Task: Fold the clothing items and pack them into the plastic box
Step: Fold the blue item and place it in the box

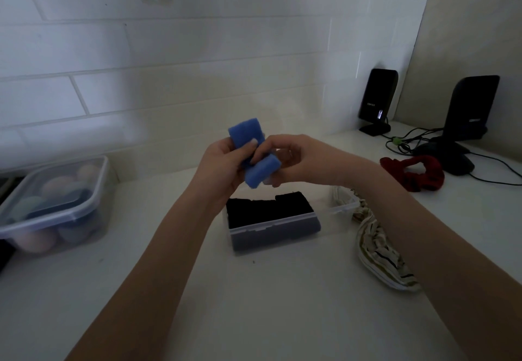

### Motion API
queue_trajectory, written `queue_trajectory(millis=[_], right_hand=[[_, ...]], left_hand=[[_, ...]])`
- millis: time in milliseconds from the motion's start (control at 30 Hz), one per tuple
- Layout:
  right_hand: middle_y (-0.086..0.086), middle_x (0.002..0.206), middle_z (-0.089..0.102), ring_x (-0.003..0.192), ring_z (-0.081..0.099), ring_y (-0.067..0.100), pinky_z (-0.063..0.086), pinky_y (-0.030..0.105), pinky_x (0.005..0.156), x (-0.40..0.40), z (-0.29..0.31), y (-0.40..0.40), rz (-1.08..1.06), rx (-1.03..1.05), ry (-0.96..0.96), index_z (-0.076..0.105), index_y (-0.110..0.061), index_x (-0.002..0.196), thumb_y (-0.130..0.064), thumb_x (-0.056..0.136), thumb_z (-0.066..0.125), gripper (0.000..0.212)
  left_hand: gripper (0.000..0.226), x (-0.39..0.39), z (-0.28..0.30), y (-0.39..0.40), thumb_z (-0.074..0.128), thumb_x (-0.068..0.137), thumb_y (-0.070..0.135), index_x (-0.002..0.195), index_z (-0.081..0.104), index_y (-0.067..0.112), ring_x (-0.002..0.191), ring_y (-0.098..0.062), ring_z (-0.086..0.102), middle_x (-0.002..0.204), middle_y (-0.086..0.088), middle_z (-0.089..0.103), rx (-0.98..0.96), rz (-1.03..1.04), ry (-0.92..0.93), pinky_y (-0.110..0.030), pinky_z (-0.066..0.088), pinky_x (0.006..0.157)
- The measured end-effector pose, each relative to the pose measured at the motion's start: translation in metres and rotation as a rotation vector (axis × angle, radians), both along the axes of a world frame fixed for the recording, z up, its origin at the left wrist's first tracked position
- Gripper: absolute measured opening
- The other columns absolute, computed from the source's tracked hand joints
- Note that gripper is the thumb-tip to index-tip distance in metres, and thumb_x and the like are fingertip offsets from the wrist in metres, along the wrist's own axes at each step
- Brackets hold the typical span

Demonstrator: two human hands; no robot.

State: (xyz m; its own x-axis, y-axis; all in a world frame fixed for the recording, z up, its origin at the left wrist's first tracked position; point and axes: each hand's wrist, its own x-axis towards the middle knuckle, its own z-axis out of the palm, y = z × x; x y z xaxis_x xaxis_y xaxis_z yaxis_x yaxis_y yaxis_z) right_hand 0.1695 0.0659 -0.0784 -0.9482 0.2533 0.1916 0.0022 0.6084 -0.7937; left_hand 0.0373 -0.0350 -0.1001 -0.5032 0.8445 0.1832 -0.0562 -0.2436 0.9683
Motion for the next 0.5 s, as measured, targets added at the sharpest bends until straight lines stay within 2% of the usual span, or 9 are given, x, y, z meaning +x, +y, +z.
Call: queue_trajectory(millis=[67,133,233,300,400,500], right_hand=[[0.002,0.083,0.068,0.067,0.066,0.009,0.059,0.028,0.070,-0.001,-0.001,-0.003,-0.030,-0.022,0.026,0.062,-0.007,0.106,-0.010,0.085,0.065,0.022],[-0.003,0.062,0.064,0.052,0.059,0.008,0.053,0.021,0.056,-0.003,-0.002,-0.007,-0.122,-0.045,0.071,0.064,-0.005,0.103,-0.024,0.088,0.062,0.024],[-0.005,0.039,0.050,0.035,0.042,0.009,0.040,0.017,0.041,-0.006,-0.006,-0.012,-0.271,-0.121,0.167,0.066,-0.013,0.080,-0.036,0.089,0.058,0.026],[-0.006,0.035,0.043,0.033,0.034,0.009,0.032,0.017,0.036,-0.009,-0.010,-0.014,-0.334,-0.205,0.233,0.064,-0.017,0.070,-0.039,0.088,0.058,0.029],[-0.001,0.038,0.039,0.035,0.032,0.009,0.029,0.017,0.035,-0.014,-0.014,-0.017,-0.406,-0.296,0.287,0.063,-0.019,0.063,-0.040,0.088,0.059,0.033],[-0.001,0.040,0.038,0.034,0.033,0.008,0.031,0.016,0.036,-0.016,-0.015,-0.017,-0.441,-0.316,0.289,0.063,-0.010,0.068,-0.041,0.087,0.059,0.036]], left_hand=[[0.024,0.002,0.000,0.000,0.052,0.092,0.009,0.112,0.059,-0.001,0.075,-0.017,0.067,0.091,-0.011,0.068,0.013,0.003,0.039,-0.020,0.055,0.063],[0.021,0.005,0.000,0.001,0.050,0.092,0.006,0.110,0.059,0.002,0.080,-0.017,0.067,0.092,-0.008,0.068,0.033,0.015,0.062,-0.020,0.056,0.065],[0.028,0.008,0.001,0.002,0.042,0.092,-0.004,0.110,0.058,0.008,0.081,-0.011,0.068,0.092,-0.002,0.068,0.037,0.048,0.099,-0.020,0.058,0.069],[0.031,0.007,0.001,0.001,0.043,0.091,-0.006,0.113,0.059,0.008,0.081,-0.011,0.069,0.093,-0.002,0.069,0.042,0.051,0.104,-0.022,0.058,0.073],[0.035,0.005,0.001,-0.001,0.046,0.091,-0.003,0.120,0.058,0.011,0.085,-0.012,0.070,0.094,-0.003,0.070,0.037,0.064,0.110,-0.022,0.057,0.077],[0.035,0.006,0.001,0.000,0.047,0.091,-0.002,0.122,0.058,0.009,0.085,-0.011,0.070,0.095,-0.003,0.071,0.030,0.066,0.109,-0.021,0.057,0.076]])
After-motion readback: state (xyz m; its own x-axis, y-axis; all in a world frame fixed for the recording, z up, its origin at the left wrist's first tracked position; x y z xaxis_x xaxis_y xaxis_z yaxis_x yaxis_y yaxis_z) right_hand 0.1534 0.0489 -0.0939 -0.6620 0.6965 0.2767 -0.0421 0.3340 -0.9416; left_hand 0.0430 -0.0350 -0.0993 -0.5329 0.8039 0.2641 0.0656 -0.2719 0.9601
